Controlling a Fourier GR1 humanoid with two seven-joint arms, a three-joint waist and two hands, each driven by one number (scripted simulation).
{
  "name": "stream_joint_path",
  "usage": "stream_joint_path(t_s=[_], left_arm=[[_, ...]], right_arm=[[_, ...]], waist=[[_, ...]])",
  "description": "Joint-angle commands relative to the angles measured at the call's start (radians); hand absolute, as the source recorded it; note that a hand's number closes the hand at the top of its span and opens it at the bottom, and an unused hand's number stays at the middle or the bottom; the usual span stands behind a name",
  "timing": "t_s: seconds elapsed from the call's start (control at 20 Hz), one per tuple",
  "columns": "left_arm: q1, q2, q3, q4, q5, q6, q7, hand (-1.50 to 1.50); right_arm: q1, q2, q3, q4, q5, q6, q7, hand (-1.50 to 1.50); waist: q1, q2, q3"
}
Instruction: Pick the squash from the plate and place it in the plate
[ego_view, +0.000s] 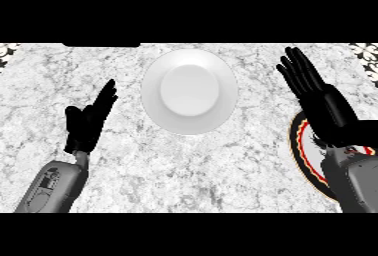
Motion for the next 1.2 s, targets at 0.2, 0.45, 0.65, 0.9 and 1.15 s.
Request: stream_joint_path(t_s=[0.2, 0.45, 0.65, 0.9, 1.15], left_arm=[[0.181, -0.027, 0.054, 0.040, 0.064, 0.041, 0.053, 0.00], [0.260, -0.060, 0.044, 0.011, 0.112, -0.001, 0.037, 0.00], [0.310, -0.110, -0.010, -0.042, 0.098, 0.008, 0.036, 0.00], [0.248, -0.094, 0.010, -0.082, 0.113, 0.009, 0.138, 0.00], [0.321, -0.079, -0.007, -0.097, 0.084, 0.000, 0.096, 0.00]], right_arm=[[0.085, -0.324, -0.436, 0.103, -0.092, 0.012, -0.009, 1.50], [0.228, -0.422, -0.584, 0.309, 0.138, -0.210, -0.069, -1.50], [0.334, -0.379, -0.728, 0.358, 0.016, -0.121, -0.293, -1.50], [0.431, -0.437, -0.762, 0.416, 0.038, 0.005, -0.391, -1.50], [0.500, -0.570, -0.650, 0.434, 0.150, 0.137, -0.309, -1.50]], waist=[[-0.033, -0.013, 0.033], [-0.033, -0.004, 0.036], [-0.017, -0.015, 0.034], [-0.004, -0.011, 0.031], [0.008, -0.009, 0.030]])
